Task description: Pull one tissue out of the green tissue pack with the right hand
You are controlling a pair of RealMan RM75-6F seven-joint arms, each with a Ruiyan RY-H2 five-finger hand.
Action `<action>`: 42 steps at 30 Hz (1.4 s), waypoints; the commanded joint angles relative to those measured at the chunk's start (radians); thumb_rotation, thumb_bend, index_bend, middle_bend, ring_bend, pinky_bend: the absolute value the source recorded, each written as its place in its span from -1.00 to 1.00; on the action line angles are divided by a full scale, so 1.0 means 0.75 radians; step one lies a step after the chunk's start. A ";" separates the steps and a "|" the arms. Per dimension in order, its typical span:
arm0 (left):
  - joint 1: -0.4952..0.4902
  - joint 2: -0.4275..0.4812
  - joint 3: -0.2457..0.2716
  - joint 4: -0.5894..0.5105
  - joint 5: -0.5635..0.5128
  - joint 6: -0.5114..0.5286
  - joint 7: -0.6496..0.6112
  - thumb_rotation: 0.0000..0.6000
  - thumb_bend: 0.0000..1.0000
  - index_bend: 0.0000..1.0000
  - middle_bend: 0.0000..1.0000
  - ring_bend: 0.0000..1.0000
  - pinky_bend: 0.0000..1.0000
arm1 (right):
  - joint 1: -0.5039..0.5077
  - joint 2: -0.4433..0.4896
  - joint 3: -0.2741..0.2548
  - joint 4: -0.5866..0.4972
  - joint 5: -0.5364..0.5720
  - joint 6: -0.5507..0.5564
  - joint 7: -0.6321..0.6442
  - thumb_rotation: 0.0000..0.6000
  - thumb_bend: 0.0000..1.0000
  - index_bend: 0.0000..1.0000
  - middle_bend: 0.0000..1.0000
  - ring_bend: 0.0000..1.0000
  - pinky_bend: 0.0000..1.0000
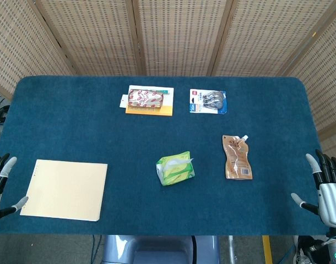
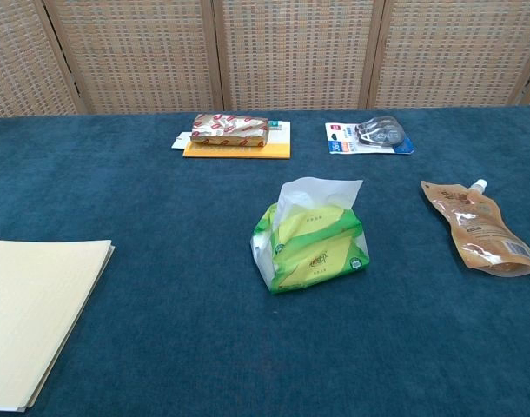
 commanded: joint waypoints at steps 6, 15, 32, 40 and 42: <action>0.000 0.004 0.001 -0.004 -0.001 -0.003 -0.008 1.00 -1.00 -1.00 -1.00 -1.00 -1.00 | 0.004 -0.004 -0.002 0.005 -0.003 -0.007 0.000 1.00 -0.89 -1.00 -1.00 -1.00 -1.00; -0.005 0.000 -0.006 -0.011 -0.014 -0.012 -0.001 1.00 -1.00 -1.00 -1.00 -1.00 -1.00 | 0.119 0.013 0.016 0.005 -0.077 -0.129 0.104 1.00 -0.84 -0.93 -1.00 -1.00 -0.93; -0.063 -0.004 -0.059 -0.011 -0.146 -0.138 0.007 1.00 -1.00 -1.00 -1.00 -1.00 -1.00 | 0.775 -0.111 0.198 -0.088 0.207 -0.998 0.095 1.00 -0.48 -0.53 -0.53 -0.65 -0.48; -0.078 0.006 -0.076 -0.006 -0.201 -0.178 -0.018 1.00 -1.00 -1.00 -1.00 -1.00 -1.00 | 0.934 -0.282 0.231 -0.061 0.489 -1.094 -0.190 1.00 -0.48 -0.42 -0.42 -0.56 -0.35; -0.080 0.010 -0.078 -0.003 -0.208 -0.183 -0.029 1.00 -1.00 -1.00 -1.00 -1.00 -1.00 | 0.968 -0.323 0.221 -0.048 0.559 -1.112 -0.255 1.00 -0.48 -0.42 -0.41 -0.56 -0.35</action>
